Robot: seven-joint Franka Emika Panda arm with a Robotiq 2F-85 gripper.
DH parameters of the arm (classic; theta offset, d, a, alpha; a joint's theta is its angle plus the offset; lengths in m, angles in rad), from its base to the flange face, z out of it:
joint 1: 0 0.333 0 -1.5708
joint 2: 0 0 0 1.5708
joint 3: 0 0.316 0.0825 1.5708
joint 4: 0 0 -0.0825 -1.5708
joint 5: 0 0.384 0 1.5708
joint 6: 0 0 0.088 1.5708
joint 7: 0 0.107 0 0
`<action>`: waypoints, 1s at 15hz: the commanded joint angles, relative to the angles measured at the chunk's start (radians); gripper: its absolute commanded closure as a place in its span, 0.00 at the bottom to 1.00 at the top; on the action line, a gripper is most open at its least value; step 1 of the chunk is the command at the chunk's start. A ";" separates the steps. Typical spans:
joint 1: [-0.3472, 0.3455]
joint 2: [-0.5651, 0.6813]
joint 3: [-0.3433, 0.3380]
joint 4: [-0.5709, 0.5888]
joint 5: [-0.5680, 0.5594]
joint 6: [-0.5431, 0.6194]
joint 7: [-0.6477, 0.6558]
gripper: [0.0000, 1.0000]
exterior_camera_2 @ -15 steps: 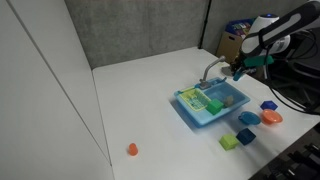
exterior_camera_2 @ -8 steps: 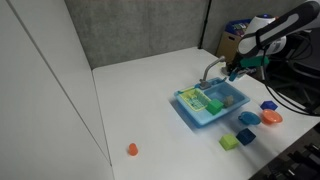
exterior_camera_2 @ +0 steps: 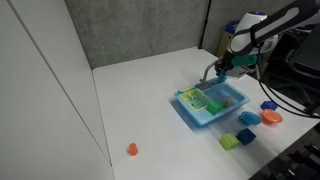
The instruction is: Put the blue cup in the sink
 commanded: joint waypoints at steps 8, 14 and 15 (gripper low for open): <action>0.044 0.021 0.005 -0.070 -0.017 0.022 -0.019 0.87; 0.042 0.078 -0.002 -0.069 -0.024 0.084 -0.027 0.87; 0.039 0.087 0.001 -0.068 -0.021 0.096 -0.031 0.87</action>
